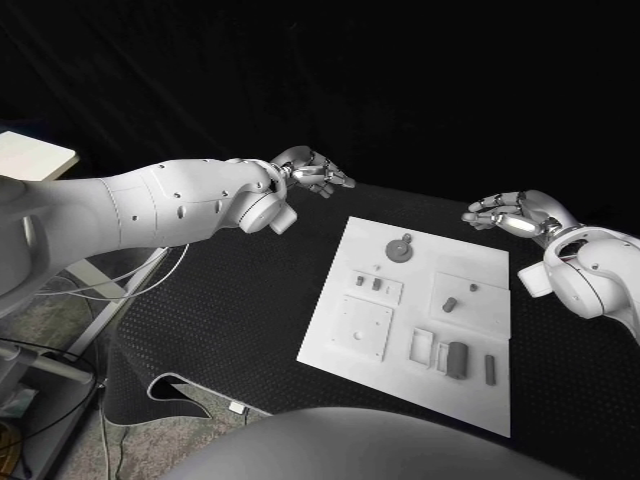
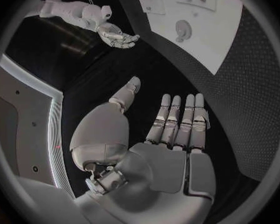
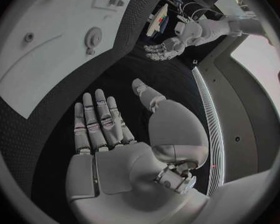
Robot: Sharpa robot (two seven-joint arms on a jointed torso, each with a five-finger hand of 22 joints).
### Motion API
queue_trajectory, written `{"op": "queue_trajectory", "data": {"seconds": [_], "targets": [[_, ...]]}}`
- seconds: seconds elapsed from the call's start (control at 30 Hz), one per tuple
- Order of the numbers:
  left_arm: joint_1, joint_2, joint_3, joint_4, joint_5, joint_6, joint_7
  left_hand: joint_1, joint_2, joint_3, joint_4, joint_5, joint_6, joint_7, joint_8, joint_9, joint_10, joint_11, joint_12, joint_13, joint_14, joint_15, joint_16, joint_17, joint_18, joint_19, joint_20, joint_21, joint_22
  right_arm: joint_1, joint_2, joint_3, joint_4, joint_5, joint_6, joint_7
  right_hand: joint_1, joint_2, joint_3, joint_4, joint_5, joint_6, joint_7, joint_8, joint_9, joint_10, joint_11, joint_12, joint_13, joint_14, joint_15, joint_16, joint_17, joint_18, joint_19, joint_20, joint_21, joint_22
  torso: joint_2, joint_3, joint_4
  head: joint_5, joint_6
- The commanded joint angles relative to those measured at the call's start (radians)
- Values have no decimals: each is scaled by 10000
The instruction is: Assemble the parts on the task board
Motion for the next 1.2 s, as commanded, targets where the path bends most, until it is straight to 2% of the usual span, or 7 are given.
{"op": "queue_trajectory", "data": {"seconds": [0.03, 0.23, 0.37, 0.53, 0.8, 0.97, 1.2], "targets": [[14, 48, 7, -17, 172, 289, 193, -59, -153, -8, 49, -17, -130, -9, -7, 23, 33, -70, -134, -69, 50, 218, -88, -25, 81, -6, 160, 56, -69, -4, -10, 2, -28, 29, -44, 168, -35, 12, -54, -18, -18, -68, 652, 49, -14, 54, 20, -47, -12, 52, 6, -42, 12, 182, 65, 23, -53, 18, 14, -13, 0, -137, 1], [14, 154, 6, -92, 172, 561, 261, -343, -261, -109, 139, -15, -144, 28, 26, 52, 152, -50, -246, -131, 72, 227, -150, -39, 282, 5, 228, 59, -156, -4, -34, 2, -76, 68, -70, 187, -53, 2, -59, -13, -18, -73, 653, 48, -18, 50, 22, -49, -14, 48, 8, -45, 10, 182, 64, 24, -62, 21, 25, -9, -1, -323, 1], [14, 232, 4, -128, 273, 711, 354, -493, -56, -210, 73, -11, 141, 251, 196, 124, 785, 197, -78, -68, 393, 196, -28, 25, 451, 295, 204, 157, -189, -4, -51, 2, -86, 87, -85, 204, -63, -2, -62, -9, -18, -75, 654, 48, -19, 49, 22, -50, -14, 46, 8, -47, 10, 182, 64, 25, -66, 23, 34, -2, -3, -459, 1], [14, 283, 3, -146, 395, 739, 485, -471, 248, -227, -54, -10, 417, 483, 325, 150, 1349, 487, 11, -46, 1131, -60, 306, 192, 634, 931, 52, 372, -186, -4, -66, 2, -94, 103, -89, 212, -83, -4, -64, 3, -18, -76, 655, 49, -22, 47, 23, -51, -14, 45, 9, -48, 9, 183, 65, 26, -74, 27, 42, 3, -26, -561, 1], [14, 298, 2, -147, 453, 751, 520, -364, 394, -252, -72, -8, 548, 645, 348, 110, 1718, 656, -39, -76, 1354, -140, 299, 228, 624, 1175, -16, 340, -302, -4, -63, 2, -102, 121, -85, 215, -111, 2, -65, 25, -18, -77, 656, 51, -25, 48, 23, -51, -15, 45, 9, -49, 9, 185, 68, 28, -82, 33, 42, 2, -14, -616, 1], [14, 322, 2, -167, 490, 732, 578, -346, 429, -261, -70, -7, 568, 677, 346, 95, 1774, 651, -70, -90, 1398, -153, 290, 235, 615, 1221, -30, 324, -333, -4, -33, 2, -125, 130, -94, 238, -125, 4, -65, 36, -18, -78, 656, 52, -27, 48, 23, -51, -15, 46, 9, -50, 9, 187, 70, 28, -87, 36, 41, -11, -8, -788, 1], [14, 374, 2, -247, 677, 706, 772, -336, 479, -269, -66, -7, 583, 686, 342, 80, 1825, 641, -101, -103, 1436, -165, 278, 241, 605, 1262, -44, 308, -364, -4, -12, 2, -242, 223, -267, 354, -155, 14, -62, 63, -18, -79, 655, 55, -31, 48, 23, -52, -15, 48, 9, -50, 9, 190, 75, 28, -97, 43, 41, -9, -11, -1076, 113]]}}
